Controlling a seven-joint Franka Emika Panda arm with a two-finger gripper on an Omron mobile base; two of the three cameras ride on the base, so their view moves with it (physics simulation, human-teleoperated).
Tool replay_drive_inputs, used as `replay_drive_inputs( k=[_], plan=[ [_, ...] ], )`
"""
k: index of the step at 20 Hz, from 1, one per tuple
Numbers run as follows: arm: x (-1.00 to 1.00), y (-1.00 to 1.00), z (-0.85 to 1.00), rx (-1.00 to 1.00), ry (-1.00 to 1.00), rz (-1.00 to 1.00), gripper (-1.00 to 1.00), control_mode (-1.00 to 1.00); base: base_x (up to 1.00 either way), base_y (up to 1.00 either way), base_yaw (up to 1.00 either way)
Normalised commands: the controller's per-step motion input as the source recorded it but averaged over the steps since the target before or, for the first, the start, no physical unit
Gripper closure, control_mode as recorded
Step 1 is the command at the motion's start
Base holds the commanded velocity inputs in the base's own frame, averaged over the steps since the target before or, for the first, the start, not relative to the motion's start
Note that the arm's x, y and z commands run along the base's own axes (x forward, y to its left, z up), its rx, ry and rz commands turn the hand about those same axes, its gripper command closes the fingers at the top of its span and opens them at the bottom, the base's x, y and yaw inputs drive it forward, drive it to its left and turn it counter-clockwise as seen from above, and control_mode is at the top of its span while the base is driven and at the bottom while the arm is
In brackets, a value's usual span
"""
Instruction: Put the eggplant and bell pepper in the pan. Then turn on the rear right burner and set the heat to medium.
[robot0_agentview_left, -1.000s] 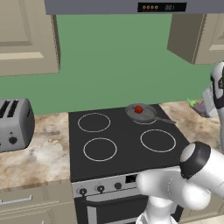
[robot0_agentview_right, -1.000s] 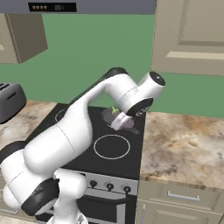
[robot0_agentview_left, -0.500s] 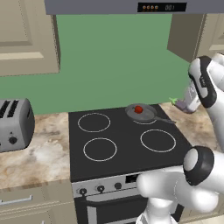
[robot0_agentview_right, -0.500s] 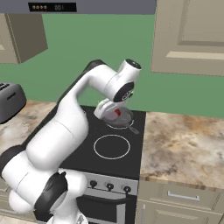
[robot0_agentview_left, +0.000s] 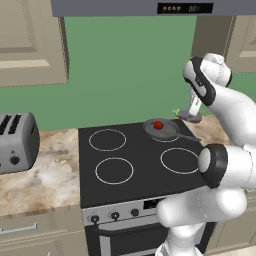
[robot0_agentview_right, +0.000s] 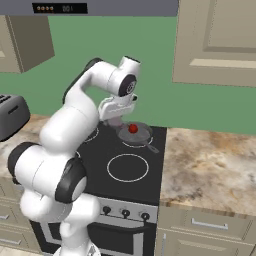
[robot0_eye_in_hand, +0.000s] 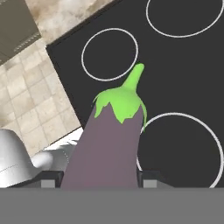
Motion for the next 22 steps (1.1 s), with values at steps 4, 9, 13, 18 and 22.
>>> replay_drive_inputs(
  k=[4,9,13,18,22],
  plan=[
    [0.42,0.16,-0.32,-0.08,0.13,-0.01,1.00,-1.00,0.00,0.00,0.00],
    [0.55,0.00,-0.58,-0.02,0.09,0.00,1.00,-1.00,0.00,0.00,0.00],
    [0.53,0.00,-0.53,0.00,0.02,0.00,1.00,-1.00,0.00,0.00,0.00],
    [0.56,0.00,-0.45,0.00,0.00,0.00,1.00,-1.00,0.00,0.00,0.00],
    [0.51,0.00,-0.35,0.00,0.00,0.00,1.00,-1.00,0.00,0.00,0.00]
  ],
)
